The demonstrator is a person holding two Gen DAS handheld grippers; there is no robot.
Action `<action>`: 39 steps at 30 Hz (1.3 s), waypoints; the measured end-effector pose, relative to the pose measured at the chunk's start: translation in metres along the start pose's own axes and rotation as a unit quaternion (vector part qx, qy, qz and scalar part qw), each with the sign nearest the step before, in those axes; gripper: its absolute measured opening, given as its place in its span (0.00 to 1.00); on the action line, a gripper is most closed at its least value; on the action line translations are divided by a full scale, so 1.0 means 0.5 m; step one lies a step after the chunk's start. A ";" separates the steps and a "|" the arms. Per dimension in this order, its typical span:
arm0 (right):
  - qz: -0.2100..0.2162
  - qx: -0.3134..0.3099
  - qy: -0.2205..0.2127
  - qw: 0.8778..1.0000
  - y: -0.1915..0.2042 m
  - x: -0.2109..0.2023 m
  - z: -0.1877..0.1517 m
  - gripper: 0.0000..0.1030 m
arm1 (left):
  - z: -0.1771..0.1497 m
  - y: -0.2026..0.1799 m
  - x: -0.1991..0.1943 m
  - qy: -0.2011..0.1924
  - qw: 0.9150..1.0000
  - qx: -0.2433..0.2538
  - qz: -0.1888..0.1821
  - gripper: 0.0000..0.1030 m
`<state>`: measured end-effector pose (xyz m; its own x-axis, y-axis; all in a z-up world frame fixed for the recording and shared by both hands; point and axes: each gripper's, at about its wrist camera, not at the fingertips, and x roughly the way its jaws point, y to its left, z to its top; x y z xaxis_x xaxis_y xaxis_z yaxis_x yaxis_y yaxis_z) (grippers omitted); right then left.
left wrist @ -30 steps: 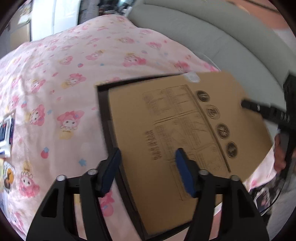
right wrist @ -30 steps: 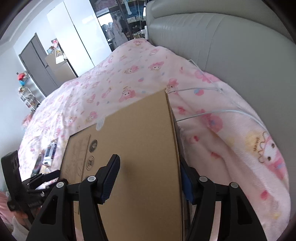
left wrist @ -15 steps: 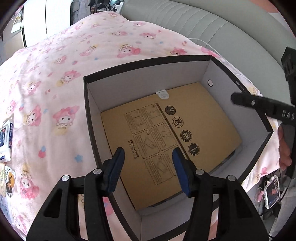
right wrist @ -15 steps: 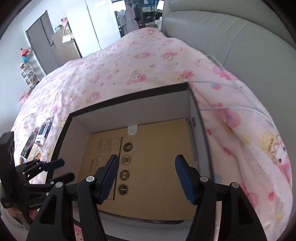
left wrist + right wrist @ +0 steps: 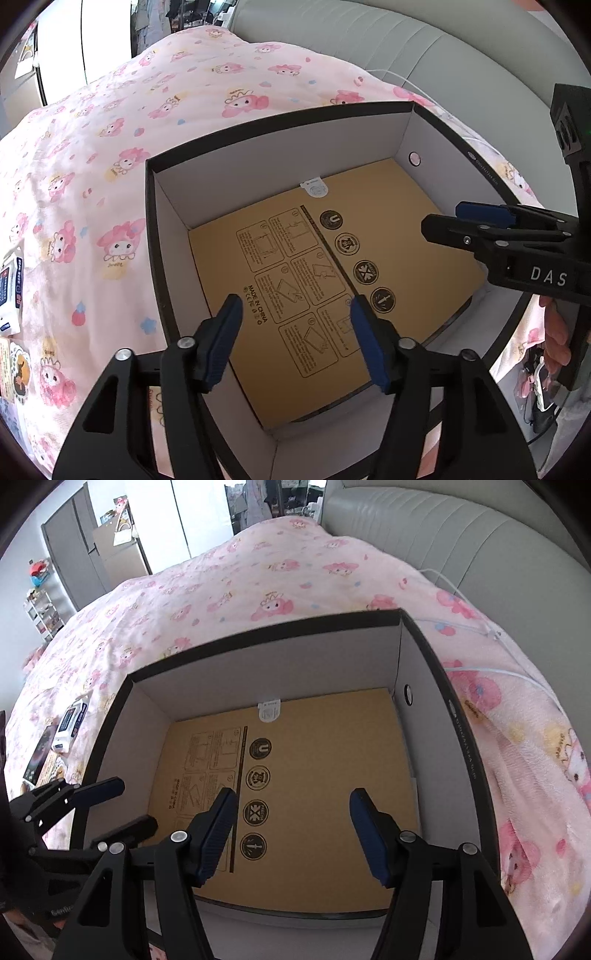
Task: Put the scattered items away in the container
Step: 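Open the left gripper and withdraw it from the box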
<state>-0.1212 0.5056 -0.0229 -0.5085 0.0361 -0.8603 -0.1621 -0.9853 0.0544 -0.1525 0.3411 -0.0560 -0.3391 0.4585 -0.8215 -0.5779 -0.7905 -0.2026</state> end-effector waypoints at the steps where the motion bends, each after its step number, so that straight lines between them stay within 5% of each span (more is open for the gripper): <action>1: -0.002 0.002 -0.004 1.000 0.005 -0.006 0.003 0.59 | 0.002 0.001 -0.007 -0.006 1.000 0.000 0.000 0.63; 17: 0.016 0.004 -0.049 0.999 0.144 -0.058 0.052 0.59 | 0.038 0.110 -0.147 -0.085 0.995 -0.034 0.050 0.76; 20: 0.011 0.001 -0.061 0.998 0.184 -0.069 0.068 0.67 | 0.042 0.151 -0.188 -0.109 0.990 -0.049 0.074 0.86; 29: 0.040 -0.028 -0.071 0.996 0.371 -0.064 0.101 0.70 | 0.004 0.319 -0.310 -0.145 0.974 -0.109 0.137 0.89; 39: 0.104 -0.078 -0.064 0.989 0.619 -0.016 0.083 0.70 | -0.116 0.511 -0.434 -0.159 0.950 -0.167 0.212 0.90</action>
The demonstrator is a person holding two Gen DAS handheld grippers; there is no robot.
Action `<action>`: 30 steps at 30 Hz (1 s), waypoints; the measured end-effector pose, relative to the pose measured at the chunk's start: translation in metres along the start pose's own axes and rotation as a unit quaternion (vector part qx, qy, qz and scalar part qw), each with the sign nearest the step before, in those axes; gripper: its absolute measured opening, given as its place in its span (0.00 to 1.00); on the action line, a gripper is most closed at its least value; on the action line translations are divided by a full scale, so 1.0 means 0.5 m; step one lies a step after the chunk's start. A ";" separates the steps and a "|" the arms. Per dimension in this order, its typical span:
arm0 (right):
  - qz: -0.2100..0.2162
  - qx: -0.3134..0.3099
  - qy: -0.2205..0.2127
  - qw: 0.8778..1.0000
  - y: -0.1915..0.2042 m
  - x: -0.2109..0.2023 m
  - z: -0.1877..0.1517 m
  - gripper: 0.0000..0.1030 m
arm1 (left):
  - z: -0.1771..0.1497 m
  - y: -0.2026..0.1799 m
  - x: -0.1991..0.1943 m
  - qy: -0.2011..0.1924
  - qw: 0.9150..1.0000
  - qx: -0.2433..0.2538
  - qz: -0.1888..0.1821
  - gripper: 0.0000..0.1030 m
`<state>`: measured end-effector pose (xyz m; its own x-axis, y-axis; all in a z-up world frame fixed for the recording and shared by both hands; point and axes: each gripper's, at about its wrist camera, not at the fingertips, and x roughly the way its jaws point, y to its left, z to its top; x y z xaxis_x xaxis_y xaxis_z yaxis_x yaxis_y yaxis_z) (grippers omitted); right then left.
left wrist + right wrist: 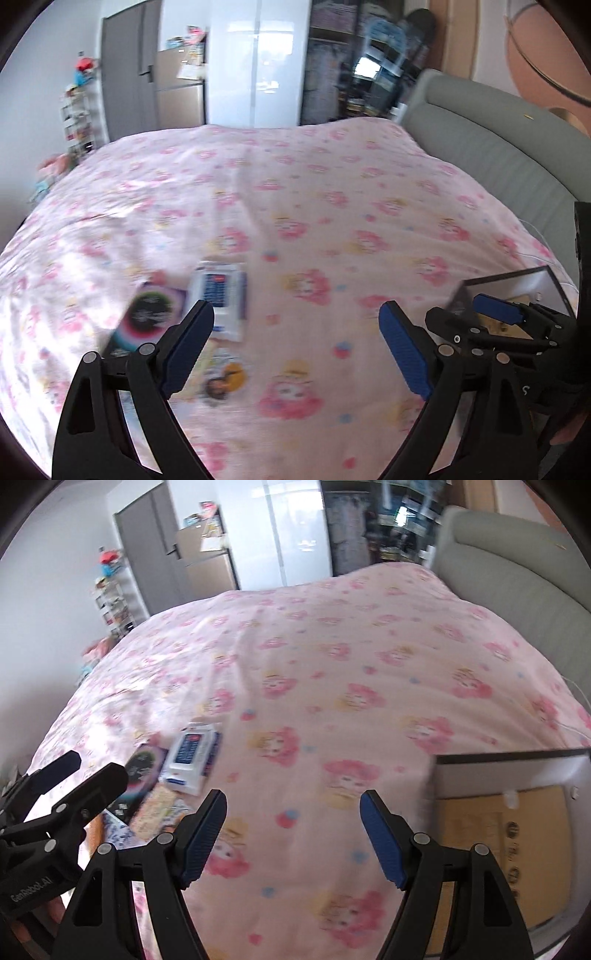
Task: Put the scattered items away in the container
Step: 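Open the left gripper and withdraw it from the box, then move the left tool toward the printed card and sticker sheet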
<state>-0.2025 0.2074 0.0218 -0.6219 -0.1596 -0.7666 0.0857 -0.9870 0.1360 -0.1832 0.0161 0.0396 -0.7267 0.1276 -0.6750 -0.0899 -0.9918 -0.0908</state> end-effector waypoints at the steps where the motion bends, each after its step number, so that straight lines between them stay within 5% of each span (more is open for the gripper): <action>1: 0.004 -0.003 0.001 1.000 0.020 0.008 -0.002 0.70 | -0.006 0.022 -0.004 0.000 1.000 -0.004 0.008 0.90; 9: 0.031 -0.024 0.012 0.999 0.151 0.066 -0.038 0.70 | -0.062 0.145 -0.029 0.002 0.998 -0.035 0.045 0.90; 18: 0.036 -0.027 -0.005 0.999 0.206 0.046 -0.107 0.70 | -0.146 0.190 -0.087 -0.018 0.997 -0.051 0.054 0.92; 30: 0.033 -0.049 0.061 0.996 0.244 0.164 -0.188 0.70 | -0.274 0.270 -0.009 0.036 0.994 -0.090 0.053 0.85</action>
<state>-0.1700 0.0724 -0.0833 -0.5131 -0.2193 -0.8298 0.2019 -0.9705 0.1316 -0.0988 -0.1174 -0.0701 -0.6750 0.0295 -0.7373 0.1126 -0.9834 -0.1424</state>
